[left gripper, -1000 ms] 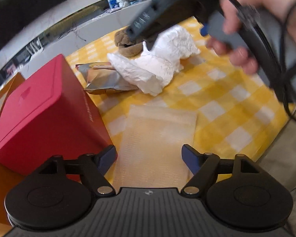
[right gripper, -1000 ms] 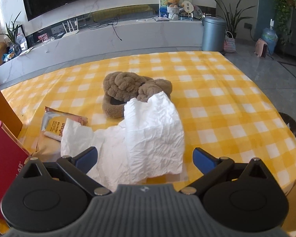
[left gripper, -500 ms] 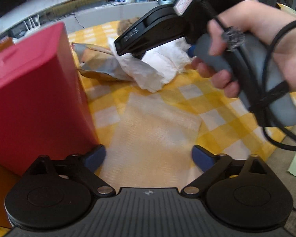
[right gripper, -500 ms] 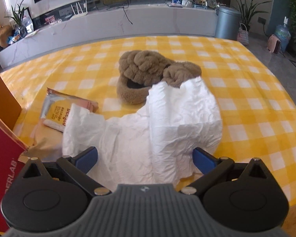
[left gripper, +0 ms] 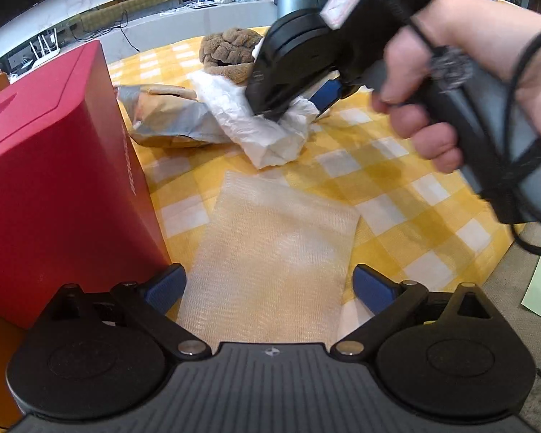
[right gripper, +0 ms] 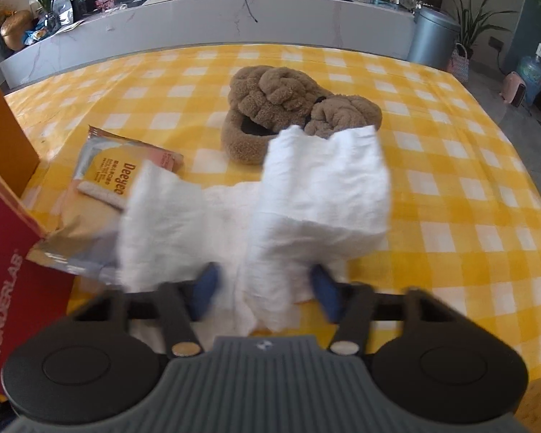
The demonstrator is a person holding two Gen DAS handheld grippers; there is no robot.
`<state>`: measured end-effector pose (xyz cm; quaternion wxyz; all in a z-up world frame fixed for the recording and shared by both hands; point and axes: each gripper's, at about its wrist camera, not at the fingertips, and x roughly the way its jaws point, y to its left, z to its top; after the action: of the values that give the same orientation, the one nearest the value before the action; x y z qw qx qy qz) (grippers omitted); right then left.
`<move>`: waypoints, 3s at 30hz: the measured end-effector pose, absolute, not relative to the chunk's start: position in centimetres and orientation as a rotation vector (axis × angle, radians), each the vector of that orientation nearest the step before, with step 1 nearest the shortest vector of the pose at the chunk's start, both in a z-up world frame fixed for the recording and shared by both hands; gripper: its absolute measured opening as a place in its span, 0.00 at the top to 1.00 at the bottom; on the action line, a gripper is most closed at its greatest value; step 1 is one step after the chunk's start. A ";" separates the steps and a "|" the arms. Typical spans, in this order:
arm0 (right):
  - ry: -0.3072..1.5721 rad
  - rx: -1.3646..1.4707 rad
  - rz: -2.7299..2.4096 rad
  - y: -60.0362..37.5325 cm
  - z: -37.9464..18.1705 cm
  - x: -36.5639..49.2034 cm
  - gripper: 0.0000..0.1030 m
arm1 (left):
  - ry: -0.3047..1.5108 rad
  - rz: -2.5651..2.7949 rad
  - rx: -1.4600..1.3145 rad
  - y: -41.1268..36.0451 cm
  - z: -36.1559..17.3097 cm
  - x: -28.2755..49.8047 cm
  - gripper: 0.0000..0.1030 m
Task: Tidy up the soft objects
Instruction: 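Grasp the white mesh bag with the left tool while the right tool grasps the white cloth, then lift the white cloth with the right tool while the left tool holds the mesh bag, then carry the white cloth and mesh bag over the orange box with both tools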
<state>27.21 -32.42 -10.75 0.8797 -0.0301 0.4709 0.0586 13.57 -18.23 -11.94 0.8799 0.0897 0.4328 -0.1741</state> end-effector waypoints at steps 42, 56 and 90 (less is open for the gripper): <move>1.106 -0.197 0.270 -33.1 -11.4 22.9 0.02 | 1.092 -0.434 -0.032 -14.4 -10.0 16.3 0.96; 1.048 -0.146 0.243 -35.0 -9.7 22.2 0.81 | 1.085 -0.463 -0.001 -14.5 -9.2 15.4 0.96; 0.393 0.291 0.402 -32.0 8.0 13.6 0.81 | 0.641 -0.293 -0.169 -2.4 7.8 10.2 0.96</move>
<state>13.58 -31.95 7.98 0.9504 0.1430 0.1933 0.1975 10.17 -2.42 7.80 0.9350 -0.0826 0.3137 -0.1432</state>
